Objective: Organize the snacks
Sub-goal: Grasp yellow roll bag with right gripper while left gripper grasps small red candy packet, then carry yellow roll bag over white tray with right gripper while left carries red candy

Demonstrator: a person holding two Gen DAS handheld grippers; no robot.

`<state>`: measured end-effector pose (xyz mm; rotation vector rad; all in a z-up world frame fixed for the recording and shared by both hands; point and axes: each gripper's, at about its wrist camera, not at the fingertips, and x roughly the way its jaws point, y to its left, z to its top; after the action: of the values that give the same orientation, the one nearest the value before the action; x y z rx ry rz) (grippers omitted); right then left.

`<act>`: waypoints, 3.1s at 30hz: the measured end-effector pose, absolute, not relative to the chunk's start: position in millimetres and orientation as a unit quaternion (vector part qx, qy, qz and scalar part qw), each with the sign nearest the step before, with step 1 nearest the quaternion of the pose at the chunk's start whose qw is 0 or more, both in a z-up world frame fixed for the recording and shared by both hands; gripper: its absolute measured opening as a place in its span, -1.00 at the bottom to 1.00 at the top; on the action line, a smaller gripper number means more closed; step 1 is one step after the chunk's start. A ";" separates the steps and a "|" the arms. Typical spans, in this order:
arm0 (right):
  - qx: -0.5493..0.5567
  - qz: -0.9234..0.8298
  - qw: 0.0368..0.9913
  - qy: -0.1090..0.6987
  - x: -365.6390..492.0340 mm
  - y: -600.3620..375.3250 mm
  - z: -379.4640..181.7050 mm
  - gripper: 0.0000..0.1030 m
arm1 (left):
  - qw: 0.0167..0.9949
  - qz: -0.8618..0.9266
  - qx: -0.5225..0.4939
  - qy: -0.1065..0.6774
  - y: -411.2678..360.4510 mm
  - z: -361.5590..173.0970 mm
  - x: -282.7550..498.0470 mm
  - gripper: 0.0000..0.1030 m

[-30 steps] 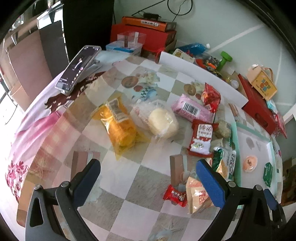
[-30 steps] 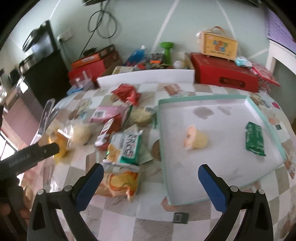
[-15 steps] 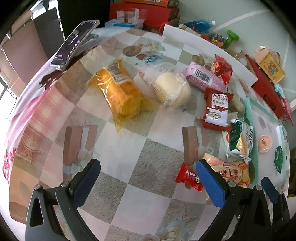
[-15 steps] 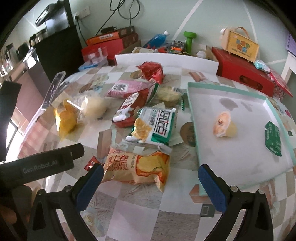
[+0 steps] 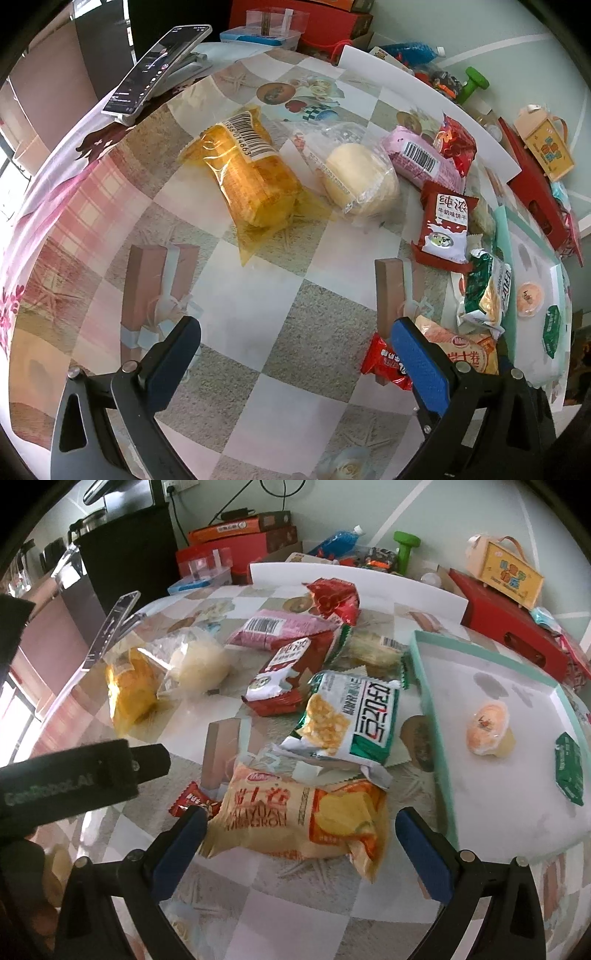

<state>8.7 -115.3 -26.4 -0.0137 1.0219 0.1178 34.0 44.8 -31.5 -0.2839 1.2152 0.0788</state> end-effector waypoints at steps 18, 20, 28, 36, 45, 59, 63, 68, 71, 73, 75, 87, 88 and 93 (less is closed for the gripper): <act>0.010 0.059 0.868 0.493 7.9 -120.0 -32.8 0.60 | 0.805 0.025 -0.134 0.577 44.3 -37.4 37.3 0.99; 0.012 0.060 0.869 0.491 7.4 -120.3 -31.4 0.51 | 0.806 0.020 -0.132 0.577 42.1 -37.5 38.0 0.99; 0.025 0.062 0.880 0.470 -4.4 -130.2 -13.4 0.47 | 0.806 0.009 -0.129 0.578 36.3 -38.9 40.5 0.99; 0.058 0.025 0.893 0.446 -13.7 -162.0 11.1 0.47 | 0.808 -0.005 -0.119 0.577 27.3 -38.6 42.9 0.99; 0.102 -0.023 0.891 0.442 -12.0 -202.5 17.4 0.47 | 0.807 -0.066 -0.046 0.586 -15.0 -39.8 43.2 0.71; 0.117 -0.033 0.887 0.445 -11.1 -212.9 15.2 0.47 | 0.804 -0.103 0.002 0.585 -47.7 -43.3 43.4 -0.30; 0.117 -0.033 0.887 0.445 -11.1 -212.8 15.4 0.47 | 0.805 -0.105 0.000 0.583 -48.6 -41.9 46.0 -0.35; 0.117 -0.033 0.888 0.444 -11.2 -212.8 15.5 0.47 | 0.811 -0.109 -0.006 0.575 -35.2 -30.5 36.7 -0.44; 0.117 -0.033 0.887 0.445 -11.0 -212.5 15.4 0.47 | 0.813 -0.109 -0.009 0.572 -32.4 -27.2 36.2 -0.45; 0.117 -0.033 0.887 0.445 -11.1 -212.8 15.6 0.47 | 0.815 -0.109 -0.013 0.569 -28.9 -22.8 34.5 -0.45; 0.117 -0.033 0.888 0.445 -11.0 -213.0 15.7 0.47 | 0.818 -0.109 -0.019 0.564 -24.7 -17.6 33.2 -0.46; 0.118 -0.034 0.888 0.444 -11.3 -214.4 17.6 0.47 | 0.833 -0.107 -0.089 0.535 -0.8 -1.1 31.7 -0.46; 0.118 -0.034 0.888 0.444 -11.2 -214.4 18.0 0.47 | 0.834 -0.106 -0.091 0.534 -0.3 -0.5 31.7 -0.46; 0.124 -0.037 0.890 0.438 -10.8 -221.3 21.8 0.47 | 0.842 -0.106 -0.090 0.521 -2.6 7.1 31.3 -0.46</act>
<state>-10.8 -221.3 21.8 0.2584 0.9096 -0.0761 31.3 -2.6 7.1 -0.1911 1.1003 -0.2245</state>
